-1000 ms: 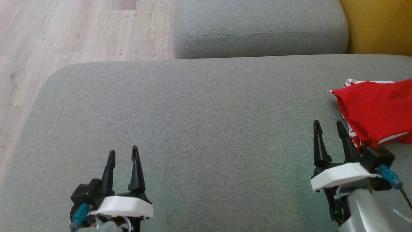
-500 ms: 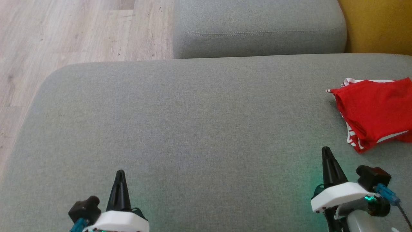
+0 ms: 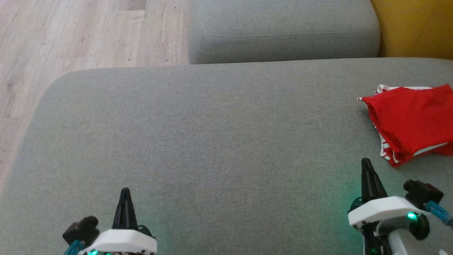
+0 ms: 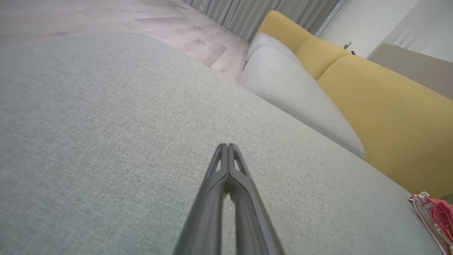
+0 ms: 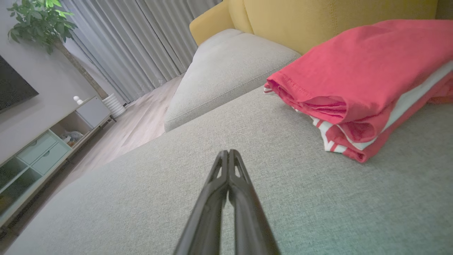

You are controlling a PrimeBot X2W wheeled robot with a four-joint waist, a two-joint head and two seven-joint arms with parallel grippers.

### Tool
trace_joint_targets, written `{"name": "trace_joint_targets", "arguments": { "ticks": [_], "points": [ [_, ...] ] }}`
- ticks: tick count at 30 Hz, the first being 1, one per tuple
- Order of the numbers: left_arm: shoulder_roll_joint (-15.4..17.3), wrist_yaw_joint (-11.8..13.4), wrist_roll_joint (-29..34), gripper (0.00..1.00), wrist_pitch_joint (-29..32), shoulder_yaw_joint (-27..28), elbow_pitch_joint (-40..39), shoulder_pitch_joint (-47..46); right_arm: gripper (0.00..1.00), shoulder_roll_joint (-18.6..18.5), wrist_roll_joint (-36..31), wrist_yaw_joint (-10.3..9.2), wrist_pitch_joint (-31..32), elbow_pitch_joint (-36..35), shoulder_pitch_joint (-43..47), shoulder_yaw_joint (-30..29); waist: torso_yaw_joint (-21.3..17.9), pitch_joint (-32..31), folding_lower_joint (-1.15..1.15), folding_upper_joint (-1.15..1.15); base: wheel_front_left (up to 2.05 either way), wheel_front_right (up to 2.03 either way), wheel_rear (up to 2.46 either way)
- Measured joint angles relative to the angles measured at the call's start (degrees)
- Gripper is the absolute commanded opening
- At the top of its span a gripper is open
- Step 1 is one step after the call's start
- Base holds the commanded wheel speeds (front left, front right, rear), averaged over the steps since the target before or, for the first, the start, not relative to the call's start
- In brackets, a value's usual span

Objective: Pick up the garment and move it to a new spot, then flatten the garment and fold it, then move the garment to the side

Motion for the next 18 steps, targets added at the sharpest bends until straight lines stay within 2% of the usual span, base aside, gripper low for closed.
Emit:
{"name": "trace_joint_targets", "arguments": {
  "ticks": [18],
  "points": [
    [0.0, -1.5, -9.4, 0.00, 3.0, 2.1, -1.4, -0.2, 0.00, 0.0, 11.3, 0.00, 2.9, -2.1, 0.0, -1.3, -0.4, 0.2, 0.00, 0.00, 0.00, 0.00, 0.00]
  ]
}}
